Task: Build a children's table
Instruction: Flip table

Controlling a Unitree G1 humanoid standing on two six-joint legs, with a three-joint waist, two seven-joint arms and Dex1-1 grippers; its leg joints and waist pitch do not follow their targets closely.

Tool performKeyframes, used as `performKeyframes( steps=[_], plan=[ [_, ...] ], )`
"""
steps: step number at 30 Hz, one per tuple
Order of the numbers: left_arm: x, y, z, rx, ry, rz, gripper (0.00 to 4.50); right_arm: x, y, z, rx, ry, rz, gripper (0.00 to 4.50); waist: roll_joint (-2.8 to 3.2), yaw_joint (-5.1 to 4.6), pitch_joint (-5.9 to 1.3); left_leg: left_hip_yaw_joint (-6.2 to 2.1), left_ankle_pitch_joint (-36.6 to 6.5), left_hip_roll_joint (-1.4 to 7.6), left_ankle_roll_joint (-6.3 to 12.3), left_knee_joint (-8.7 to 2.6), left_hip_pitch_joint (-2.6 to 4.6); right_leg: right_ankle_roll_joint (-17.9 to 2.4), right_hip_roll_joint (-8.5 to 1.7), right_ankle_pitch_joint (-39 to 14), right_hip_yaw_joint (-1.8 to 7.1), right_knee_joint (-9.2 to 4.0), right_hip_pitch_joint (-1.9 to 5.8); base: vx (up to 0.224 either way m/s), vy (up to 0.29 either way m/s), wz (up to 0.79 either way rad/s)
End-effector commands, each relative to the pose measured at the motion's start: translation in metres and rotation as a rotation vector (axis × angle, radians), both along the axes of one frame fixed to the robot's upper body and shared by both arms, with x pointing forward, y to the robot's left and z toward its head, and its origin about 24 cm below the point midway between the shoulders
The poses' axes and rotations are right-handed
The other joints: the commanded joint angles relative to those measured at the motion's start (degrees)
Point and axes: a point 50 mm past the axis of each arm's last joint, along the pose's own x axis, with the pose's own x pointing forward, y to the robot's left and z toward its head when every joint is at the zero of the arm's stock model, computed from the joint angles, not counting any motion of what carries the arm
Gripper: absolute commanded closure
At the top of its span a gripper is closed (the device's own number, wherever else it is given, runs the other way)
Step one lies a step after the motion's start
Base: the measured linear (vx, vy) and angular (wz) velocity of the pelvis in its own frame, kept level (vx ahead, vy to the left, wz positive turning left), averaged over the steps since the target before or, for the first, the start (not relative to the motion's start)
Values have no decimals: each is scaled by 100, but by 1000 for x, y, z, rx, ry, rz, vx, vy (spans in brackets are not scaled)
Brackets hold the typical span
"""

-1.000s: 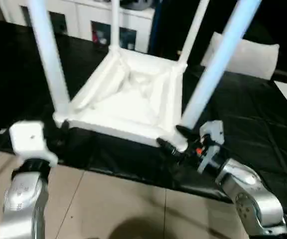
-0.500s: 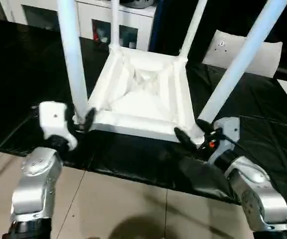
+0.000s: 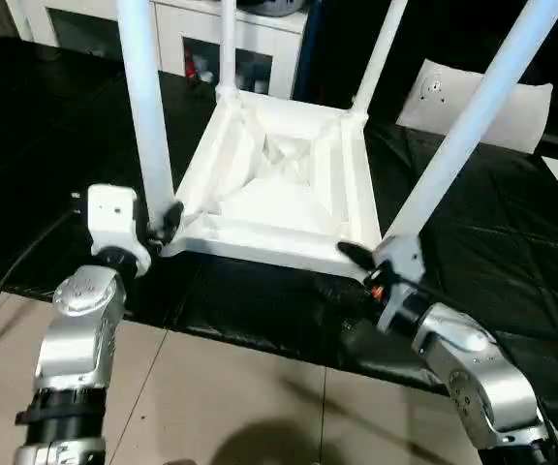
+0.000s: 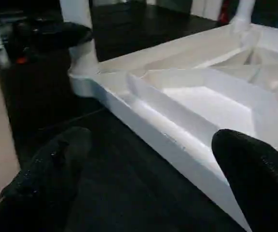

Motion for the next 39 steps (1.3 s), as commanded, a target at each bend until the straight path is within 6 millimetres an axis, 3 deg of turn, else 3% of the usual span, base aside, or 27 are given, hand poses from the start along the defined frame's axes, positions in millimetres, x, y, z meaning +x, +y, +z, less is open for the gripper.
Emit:
performKeyframes(
  steps=[1,4,5,7,10,25,32,39],
  plan=[
    [5,-4,-4,2,21,1,75,2,0,0,-14,-2,13,0,90,15,-275,-288,18,614,276,-490,-58,-510,-849,-940,633,-405,263,0,0,0],
    [10,-3,-6,5,31,7,75,4,3,1,-13,-5,21,0,92,16,-276,-300,-10,622,269,-492,-57,-452,-855,-1060,627,-422,259,0,0,0],
    [11,-3,-6,-4,31,2,107,4,3,1,-14,-6,22,0,91,14,-274,-303,-29,633,253,-497,-58,-459,-860,-1078,626,-421,259,0,0,0],
    [13,-4,-5,-26,31,5,107,5,5,1,-22,-10,26,0,114,13,-276,-304,-41,637,224,-497,-59,-493,-862,-1051,629,-412,256,0,0,0],
    [13,-5,-6,-37,33,4,107,4,6,0,-27,-11,34,0,102,23,-286,-293,-4,629,210,-487,-65,-541,-869,-975,635,-404,264,0,0,0],
    [15,-7,-12,-83,42,18,107,0,10,-1,9,31,86,0,92,43,-315,-286,381,636,431,-450,-94,-691,-863,-482,623,-332,259,0,0,0],
    [14,-9,-11,-59,29,-16,107,-1,9,-1,5,29,96,0,73,42,-309,-285,354,632,447,-451,-94,-626,-859,-628,619,-350,257,0,0,0],
    [14,2,-7,-52,7,-77,116,-2,9,-1,6,23,115,0,92,44,-312,-288,394,633,440,-451,-77,-608,-856,-585,617,-338,243,0,0,0]
  ],
)
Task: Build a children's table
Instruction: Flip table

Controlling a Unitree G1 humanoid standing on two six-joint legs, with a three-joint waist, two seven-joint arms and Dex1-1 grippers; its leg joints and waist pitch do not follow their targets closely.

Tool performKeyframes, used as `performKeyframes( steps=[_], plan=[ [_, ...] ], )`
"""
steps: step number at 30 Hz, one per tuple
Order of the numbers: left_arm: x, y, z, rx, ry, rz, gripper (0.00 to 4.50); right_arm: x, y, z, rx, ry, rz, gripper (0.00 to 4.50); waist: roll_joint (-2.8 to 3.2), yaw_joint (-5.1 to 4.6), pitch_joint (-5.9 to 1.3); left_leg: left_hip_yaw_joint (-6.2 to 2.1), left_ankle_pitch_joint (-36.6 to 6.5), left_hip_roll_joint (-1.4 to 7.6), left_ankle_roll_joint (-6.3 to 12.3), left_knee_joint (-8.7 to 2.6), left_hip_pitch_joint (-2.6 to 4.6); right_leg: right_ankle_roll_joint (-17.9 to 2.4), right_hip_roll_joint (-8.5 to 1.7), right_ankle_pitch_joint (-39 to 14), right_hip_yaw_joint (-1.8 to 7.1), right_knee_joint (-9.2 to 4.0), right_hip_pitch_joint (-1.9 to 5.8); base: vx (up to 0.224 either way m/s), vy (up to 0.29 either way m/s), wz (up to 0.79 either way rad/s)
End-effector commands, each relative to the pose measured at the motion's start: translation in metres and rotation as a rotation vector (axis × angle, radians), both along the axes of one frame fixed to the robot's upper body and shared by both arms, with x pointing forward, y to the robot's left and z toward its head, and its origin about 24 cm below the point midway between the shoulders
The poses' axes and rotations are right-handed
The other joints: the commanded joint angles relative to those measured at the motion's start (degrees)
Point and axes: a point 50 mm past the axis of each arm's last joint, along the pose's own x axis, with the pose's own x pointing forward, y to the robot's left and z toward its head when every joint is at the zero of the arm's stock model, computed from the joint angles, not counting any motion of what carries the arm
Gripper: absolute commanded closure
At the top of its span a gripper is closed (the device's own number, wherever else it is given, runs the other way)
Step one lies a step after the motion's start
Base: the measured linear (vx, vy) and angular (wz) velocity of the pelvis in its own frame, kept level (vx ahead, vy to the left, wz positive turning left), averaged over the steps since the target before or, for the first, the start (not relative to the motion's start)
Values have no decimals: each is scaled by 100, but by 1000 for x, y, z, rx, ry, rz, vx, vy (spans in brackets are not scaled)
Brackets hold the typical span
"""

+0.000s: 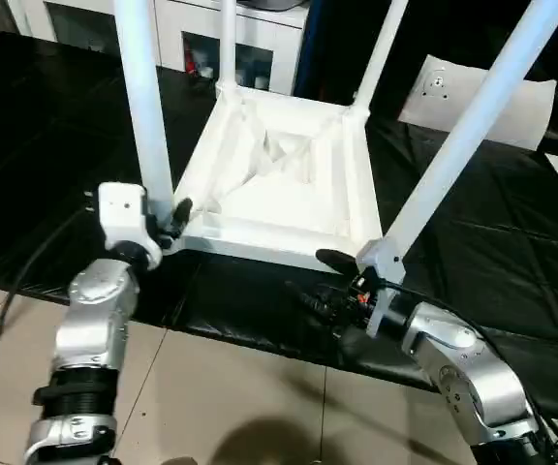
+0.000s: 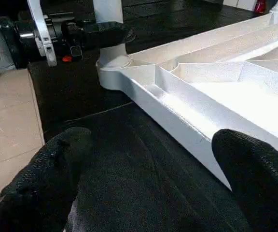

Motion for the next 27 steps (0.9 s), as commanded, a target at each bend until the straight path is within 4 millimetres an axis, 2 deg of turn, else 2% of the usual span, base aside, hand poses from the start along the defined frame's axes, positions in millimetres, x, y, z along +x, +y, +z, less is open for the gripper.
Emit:
performKeyframes(
  steps=[1,7,10,18,22,27],
  plan=[
    [1,0,3,-7,-7,-82,128,-1,-2,0,-1,2,12,0,93,32,-308,-287,390,631,437,-455,-4,-586,-860,-599,620,-346,310,0,0,0],
    [-6,10,-2,38,55,-236,160,-2,-3,0,1,1,27,0,87,15,-308,-278,418,635,371,-466,8,-666,-859,-498,629,-309,307,0,0,0],
    [-8,13,-4,55,87,-283,194,-2,-4,1,0,0,32,0,89,19,-304,-272,390,642,319,-471,14,-678,-866,-543,633,-308,307,0,0,0],
    [-2,15,-1,42,81,-273,245,0,-4,2,0,-6,40,0,84,24,-305,-267,369,641,272,-475,11,-715,-874,-471,641,-295,320,0,0,0],
    [0,12,0,10,70,-267,248,1,-4,3,0,-9,39,0,93,44,-296,-262,197,638,197,-481,7,-633,-876,-775,642,-345,320,0,0,0],
    [3,6,3,-88,43,-218,249,4,-5,2,-14,-14,16,0,108,104,-306,-259,242,654,153,-473,22,-659,-876,-658,640,-323,308,0,0,0]
  ],
)
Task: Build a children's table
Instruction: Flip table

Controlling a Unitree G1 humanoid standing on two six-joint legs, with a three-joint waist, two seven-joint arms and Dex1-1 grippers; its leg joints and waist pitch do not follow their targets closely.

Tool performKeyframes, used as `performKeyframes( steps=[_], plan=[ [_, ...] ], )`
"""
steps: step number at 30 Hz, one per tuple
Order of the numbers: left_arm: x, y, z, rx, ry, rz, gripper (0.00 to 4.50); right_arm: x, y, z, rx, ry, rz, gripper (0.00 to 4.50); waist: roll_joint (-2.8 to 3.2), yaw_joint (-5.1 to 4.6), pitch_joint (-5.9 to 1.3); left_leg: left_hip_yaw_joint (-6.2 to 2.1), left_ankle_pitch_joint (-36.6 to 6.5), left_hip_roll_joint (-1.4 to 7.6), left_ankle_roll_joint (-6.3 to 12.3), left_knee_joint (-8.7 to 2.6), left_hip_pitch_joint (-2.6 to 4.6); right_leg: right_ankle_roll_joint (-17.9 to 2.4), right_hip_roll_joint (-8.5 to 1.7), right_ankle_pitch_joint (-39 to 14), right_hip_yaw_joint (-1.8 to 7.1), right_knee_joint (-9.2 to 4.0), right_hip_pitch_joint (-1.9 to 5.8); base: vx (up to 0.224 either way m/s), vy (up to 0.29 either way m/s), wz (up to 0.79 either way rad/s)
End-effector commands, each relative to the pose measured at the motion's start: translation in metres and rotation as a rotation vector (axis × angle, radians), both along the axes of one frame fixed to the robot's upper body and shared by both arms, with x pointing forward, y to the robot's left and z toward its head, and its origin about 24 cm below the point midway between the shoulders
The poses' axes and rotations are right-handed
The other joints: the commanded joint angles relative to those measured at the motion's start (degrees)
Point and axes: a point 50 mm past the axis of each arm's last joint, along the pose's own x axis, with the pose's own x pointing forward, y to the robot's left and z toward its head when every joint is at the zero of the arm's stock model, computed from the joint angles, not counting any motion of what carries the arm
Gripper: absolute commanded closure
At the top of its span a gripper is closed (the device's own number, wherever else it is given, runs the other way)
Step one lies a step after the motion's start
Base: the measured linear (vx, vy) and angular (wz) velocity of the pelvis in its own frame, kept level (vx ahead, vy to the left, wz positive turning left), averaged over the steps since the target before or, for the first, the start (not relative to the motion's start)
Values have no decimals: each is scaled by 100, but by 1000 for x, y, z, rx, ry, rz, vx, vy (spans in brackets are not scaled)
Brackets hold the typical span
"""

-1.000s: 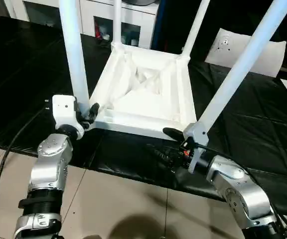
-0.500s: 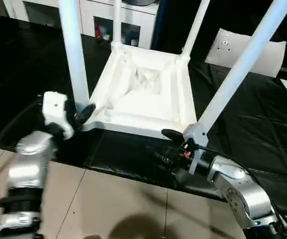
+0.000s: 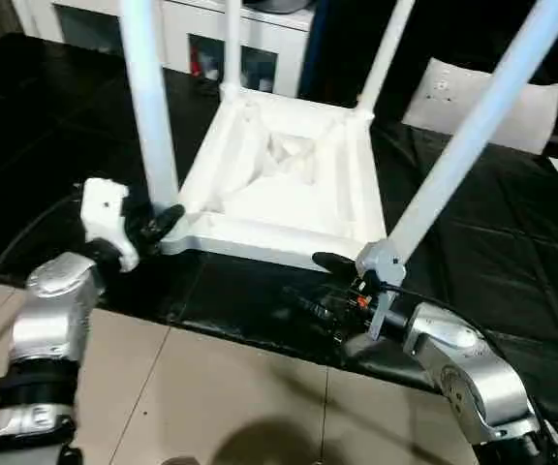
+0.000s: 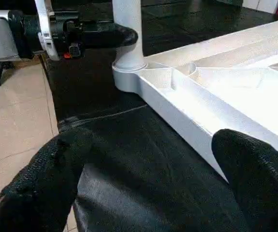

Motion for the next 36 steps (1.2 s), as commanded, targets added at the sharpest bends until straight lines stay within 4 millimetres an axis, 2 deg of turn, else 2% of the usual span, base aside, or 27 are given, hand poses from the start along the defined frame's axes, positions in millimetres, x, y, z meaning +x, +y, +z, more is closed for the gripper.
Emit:
performKeyframes(
  steps=[1,5,8,9,10,11,13,14,17,19,21,22,23,24,25,27,29,34,36],
  plan=[
    [3,-9,1,-85,0,4,249,4,-6,1,-15,-9,-28,0,107,-17,-297,-259,228,650,177,-477,16,-661,-869,-636,636,-355,307,0,0,0],
    [-4,-27,2,-275,-17,63,249,13,-8,-3,-9,8,-151,0,94,-13,-306,-261,179,661,75,-473,-33,-718,-899,-744,636,-354,349,0,0,0],
    [-14,-45,-2,-401,-2,54,249,14,-7,-3,24,25,-202,0,66,-9,-312,-238,340,630,180,-450,-49,-755,-880,-622,644,-349,346,0,0,0],
    [-20,-56,-5,-449,11,40,249,13,-5,-4,49,46,-210,0,34,-23,-319,-233,392,637,209,-444,-43,-761,-866,-547,645,-325,345,0,0,0],
    [-20,-56,-5,-449,11,40,249,13,-5,-4,49,46,-210,0,41,-26,-309,-233,415,636,263,-449,-61,-773,-870,-527,648,-326,349,0,0,0],
    [-22,-62,-6,-468,20,36,249,13,-5,-4,61,60,-217,0,6,-17,-298,-220,389,608,354,-438,-49,-700,-853,-694,640,-358,336,0,0,0],
    [-25,-69,-7,-490,34,36,249,12,-4,-6,74,78,-239,0,13,-22,-288,-216,367,612,372,-440,-61,-658,-854,-813,642,-375,334,0,0,0],
    [-28,-76,-9,-505,54,41,249,12,-3,-8,85,95,-270,0,3,-27,-283,-220,311,608,366,-446,-48,-530,-831,-1025,632,-404,322,0,0,0],
    [-30,-81,-11,-551,79,61,249,11,-2,-10,111,126,-308,0,16,-46,-276,-241,258,636,326,-460,-27,-398,-818,-1132,625,-433,299,0,0,0],
    [-32,-86,-12,-552,95,54,249,10,-2,-10,148,147,-345,0,50,-48,-272,-246,212,624,298,-469,-37,-319,-823,-1143,630,-443,305,0,0,0],
    [-33,-88,-13,-550,104,50,249,11,-3,-10,170,157,-383,0,29,-60,-279,-243,220,611,268,-468,-31,-250,-815,-1118,635,-444,308,0,0,0],
    [-33,-89,-13,-553,108,49,249,13,-4,-10,182,164,-409,0,44,-63,-277,-245,217,610,260,-470,-28,-228,-810,-1096,636,-448,306,0,0,0],
    [-33,-92,-13,-571,117,46,249,17,-6,-11,215,182,-466,0,75,-61,-283,-252,235,619,235,-474,-21,-250,-811,-1012,636,-426,302,0,0,0],
    [-34,-94,-12,-584,123,43,249,20,-8,-11,240,198,-505,0,65,-70,-283,-249,240,625,228,-472,-23,-263,-814,-974,638,-428,297,0,0,0],
    [-35,-96,-11,-590,126,41,249,22,-9,-11,258,210,-533,0,80,-82,-289,-259,244,649,189,-482,-10,-333,-817,-874,638,-402,290,0,0,0],
    [-35,-99,-10,-607,133,41,249,27,-11,-13,291,241,-584,0,101,-83,-284,-245,229,629,152,-479,-7,-391,-814,-796,642,-394,295,0,0,0],
    [-35,-102,-10,-616,138,43,249,29,-10,-12,317,261,-590,0,97,-93,-285,-246,179,620,144,-482,-28,-354,-812,-803,641,-402,322,0,0,0],
    [-37,-109,-10,-643,155,25,249,42,-8,-13,397,300,-673,0,104,-142,-284,-241,37,591,113,-477,-30,-290,-810,-1052,635,-438,315,0,0,0],
    [-37,-111,-9,-639,158,17,249,48,-7,-9,476,314,-692,0,130,-149,-284,-240,87,601,115,-477,-30,-308,-801,-960,637,-421,308,0,0,0]
  ],
)
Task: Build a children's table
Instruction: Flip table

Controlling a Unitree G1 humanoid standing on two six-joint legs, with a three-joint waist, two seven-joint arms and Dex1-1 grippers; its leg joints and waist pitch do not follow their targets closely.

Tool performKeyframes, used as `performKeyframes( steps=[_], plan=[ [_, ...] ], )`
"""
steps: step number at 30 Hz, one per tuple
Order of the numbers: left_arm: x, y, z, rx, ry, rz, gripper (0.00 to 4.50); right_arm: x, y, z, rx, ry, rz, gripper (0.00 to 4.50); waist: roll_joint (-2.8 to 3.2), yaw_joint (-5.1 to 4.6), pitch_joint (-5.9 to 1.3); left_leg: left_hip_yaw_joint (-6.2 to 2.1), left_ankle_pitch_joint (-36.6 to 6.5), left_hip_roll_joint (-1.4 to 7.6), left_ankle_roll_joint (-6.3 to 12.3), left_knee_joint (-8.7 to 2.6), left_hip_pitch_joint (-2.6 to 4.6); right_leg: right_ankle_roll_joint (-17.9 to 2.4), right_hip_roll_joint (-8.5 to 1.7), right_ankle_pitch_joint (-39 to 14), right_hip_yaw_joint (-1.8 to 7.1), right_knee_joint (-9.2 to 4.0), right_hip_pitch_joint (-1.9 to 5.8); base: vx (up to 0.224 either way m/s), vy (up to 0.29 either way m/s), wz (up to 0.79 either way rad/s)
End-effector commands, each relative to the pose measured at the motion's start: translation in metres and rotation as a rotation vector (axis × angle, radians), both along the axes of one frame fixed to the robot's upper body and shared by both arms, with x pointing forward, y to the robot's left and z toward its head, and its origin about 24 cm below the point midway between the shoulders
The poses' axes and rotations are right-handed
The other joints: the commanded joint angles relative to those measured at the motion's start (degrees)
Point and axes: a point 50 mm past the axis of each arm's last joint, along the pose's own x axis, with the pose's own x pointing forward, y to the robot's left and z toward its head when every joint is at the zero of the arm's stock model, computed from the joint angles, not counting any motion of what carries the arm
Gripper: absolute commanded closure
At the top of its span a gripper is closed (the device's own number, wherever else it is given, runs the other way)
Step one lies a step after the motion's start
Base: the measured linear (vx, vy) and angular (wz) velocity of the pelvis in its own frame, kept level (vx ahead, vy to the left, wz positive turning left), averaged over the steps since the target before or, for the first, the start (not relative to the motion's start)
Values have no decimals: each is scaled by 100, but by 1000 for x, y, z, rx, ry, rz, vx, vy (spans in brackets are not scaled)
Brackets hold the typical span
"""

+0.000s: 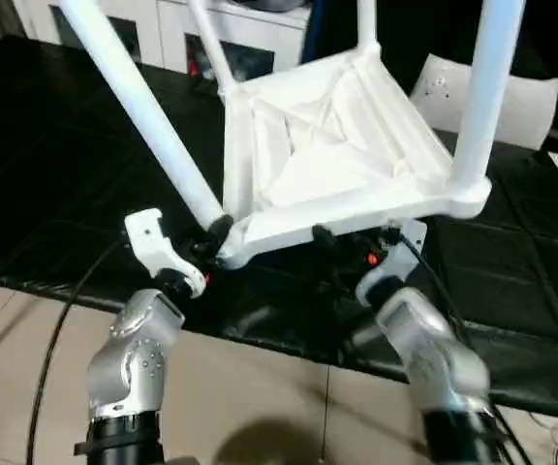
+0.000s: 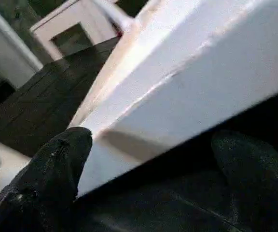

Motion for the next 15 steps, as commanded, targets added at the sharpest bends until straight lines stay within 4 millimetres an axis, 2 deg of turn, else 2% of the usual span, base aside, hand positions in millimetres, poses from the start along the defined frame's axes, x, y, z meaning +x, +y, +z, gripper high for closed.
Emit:
performKeyframes(
  steps=[1,3,5,7,8,9,10,13,15],
  plan=[
    [-2,-25,3,-138,-3,-95,249,4,-7,4,53,-11,-56,0,83,-25,-318,-252,127,611,140,-478,-14,-352,-800,-816,638,-418,322,0,0,0],
    [-2,-27,3,-149,2,-95,249,12,-7,7,146,-8,-103,0,122,-30,-322,-252,197,619,156,-480,-7,-416,-801,-626,635,-394,317,0,0,0],
    [-3,-28,3,-158,6,-96,249,15,-6,7,161,10,-120,0,113,-49,-324,-242,255,611,162,-474,-12,-468,-799,-503,642,-373,317,0,0,0],
    [-3,-29,2,-156,10,-101,249,20,-3,6,174,19,-128,0,136,-42,-319,-232,239,592,160,-470,-13,-477,-799,-555,642,-384,327,0,0,0],
    [-3,-30,2,-158,11,-105,249,22,0,8,201,15,-126,0,122,-49,-321,-229,201,591,152,-469,-26,-464,-807,-621,644,-388,336,0,0,0],
    [-3,-31,2,-158,11,-106,249,23,1,9,222,11,-123,0,150,-39,-317,-227,178,587,152,-469,-18,-459,-805,-644,643,-397,334,0,0,0],
    [-3,-31,2,-160,12,-111,249,25,3,11,255,4,-118,0,134,-46,-322,-230,212,592,159,-467,-24,-440,-796,-618,643,-391,337,0,0,0],
    [-2,-35,3,-164,12,-135,249,34,9,16,343,-4,-134,0,159,-39,-328,-230,267,597,193,-463,-16,-465,-799,-540,640,-373,330,0,0,0],
    [-2,-37,4,-166,12,-147,249,38,10,18,375,-5,-143,0,153,-41,-325,-217,197,592,182,-461,-13,-470,-795,-621,641,-386,325,0,0,0]
  ],
)
